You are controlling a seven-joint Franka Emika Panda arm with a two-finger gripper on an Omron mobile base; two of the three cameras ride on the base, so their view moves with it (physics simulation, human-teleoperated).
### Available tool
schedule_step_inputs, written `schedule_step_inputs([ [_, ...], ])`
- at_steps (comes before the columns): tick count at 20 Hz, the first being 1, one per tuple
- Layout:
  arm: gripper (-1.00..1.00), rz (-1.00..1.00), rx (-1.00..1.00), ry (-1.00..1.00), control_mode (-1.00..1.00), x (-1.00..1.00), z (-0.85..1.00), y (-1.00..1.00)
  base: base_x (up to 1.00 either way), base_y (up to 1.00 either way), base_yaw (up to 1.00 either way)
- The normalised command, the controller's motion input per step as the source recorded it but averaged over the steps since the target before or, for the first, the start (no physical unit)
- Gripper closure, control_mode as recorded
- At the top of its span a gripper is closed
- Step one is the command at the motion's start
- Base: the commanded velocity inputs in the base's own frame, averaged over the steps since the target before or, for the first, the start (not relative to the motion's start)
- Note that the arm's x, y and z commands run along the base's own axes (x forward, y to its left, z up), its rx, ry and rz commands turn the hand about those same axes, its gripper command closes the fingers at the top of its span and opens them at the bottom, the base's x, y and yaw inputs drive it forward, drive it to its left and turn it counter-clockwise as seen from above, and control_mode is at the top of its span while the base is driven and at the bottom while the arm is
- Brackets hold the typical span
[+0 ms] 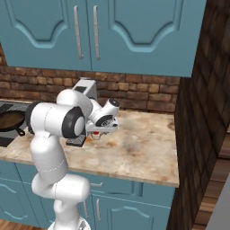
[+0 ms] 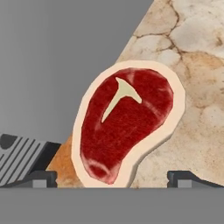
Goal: Place both pans onto different burners. Then place the potato and the steak on different pans.
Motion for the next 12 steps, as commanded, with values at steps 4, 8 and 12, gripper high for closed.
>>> schedule_step_inputs([
  [4, -1.00, 0.00, 0.00, 0.00, -1.00, 0.00, -0.08, 0.02, 0.00, 0.00, 0.00],
  [8, -1.00, 0.00, 0.00, 0.00, -1.00, 0.02, -0.06, 0.08, 0.00, 0.00, 0.00],
  [12, -1.00, 0.00, 0.00, 0.00, -1.00, 0.00, -0.05, 0.13, 0.00, 0.00, 0.00],
])
